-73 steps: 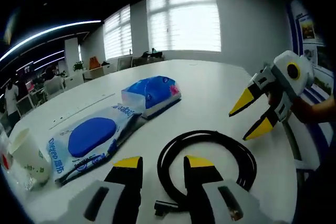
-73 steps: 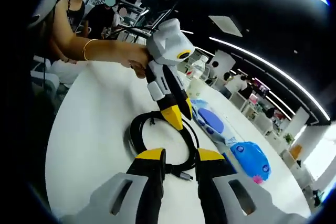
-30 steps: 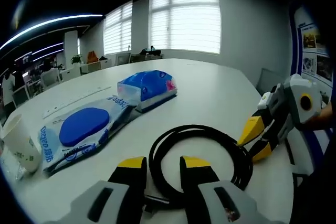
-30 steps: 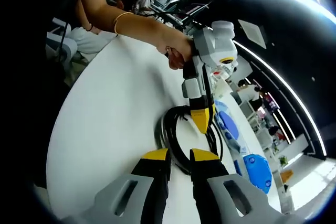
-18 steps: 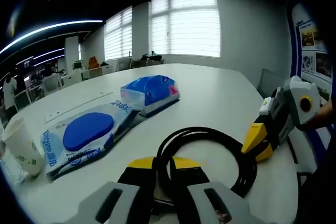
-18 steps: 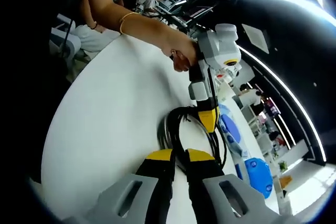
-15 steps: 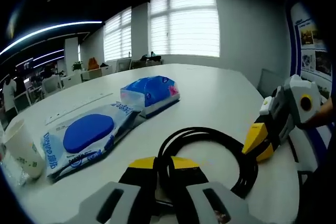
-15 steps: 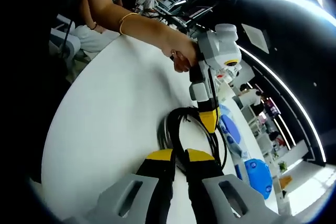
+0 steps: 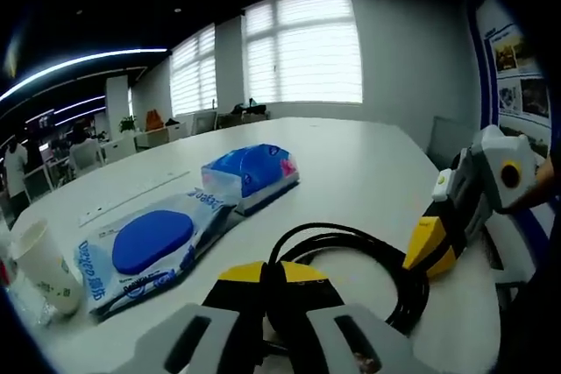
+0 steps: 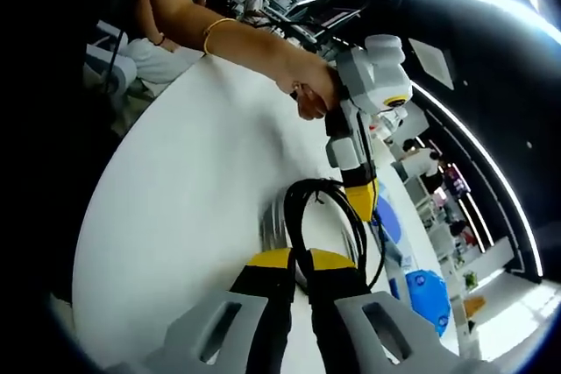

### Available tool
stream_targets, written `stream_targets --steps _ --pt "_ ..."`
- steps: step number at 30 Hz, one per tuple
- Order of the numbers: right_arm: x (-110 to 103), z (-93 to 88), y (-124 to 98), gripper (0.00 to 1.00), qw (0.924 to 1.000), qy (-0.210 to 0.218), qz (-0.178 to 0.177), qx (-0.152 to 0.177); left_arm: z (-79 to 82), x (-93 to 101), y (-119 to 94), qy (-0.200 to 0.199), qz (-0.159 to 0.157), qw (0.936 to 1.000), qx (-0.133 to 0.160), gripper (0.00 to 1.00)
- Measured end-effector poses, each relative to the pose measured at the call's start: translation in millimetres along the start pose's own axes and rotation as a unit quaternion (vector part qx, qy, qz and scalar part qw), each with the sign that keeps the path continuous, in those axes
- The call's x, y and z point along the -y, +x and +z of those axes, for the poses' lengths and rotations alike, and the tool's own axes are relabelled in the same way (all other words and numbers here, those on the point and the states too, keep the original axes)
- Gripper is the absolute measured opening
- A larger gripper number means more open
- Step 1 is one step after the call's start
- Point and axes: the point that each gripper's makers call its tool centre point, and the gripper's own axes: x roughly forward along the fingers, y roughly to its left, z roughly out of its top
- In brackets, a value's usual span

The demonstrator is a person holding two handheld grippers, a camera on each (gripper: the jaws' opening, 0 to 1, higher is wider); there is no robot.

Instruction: Arrange the tabletop items into an orderly group along one side of the table until the central work area is clear of visible clutter.

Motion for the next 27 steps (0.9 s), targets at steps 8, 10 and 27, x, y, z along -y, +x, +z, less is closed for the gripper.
stream_targets --steps 8,10,27 --pt "7.7 5.3 -3.5 0.01 0.9995 -0.028 -0.01 -0.006 13.0 -1.7 -3.8 0.014 0.006 0.9998 0.011 0.03" --pt "10.9 6.5 -4.3 0.01 0.9993 -0.035 -0.014 -0.008 14.9 -3.4 -4.0 0.017 0.008 0.9998 0.012 0.03" --pt "35.2 0.0 -1.2 0.01 0.9965 -0.065 -0.046 -0.024 23.5 -19.0 3.1 0.031 0.015 0.9991 0.023 0.04"
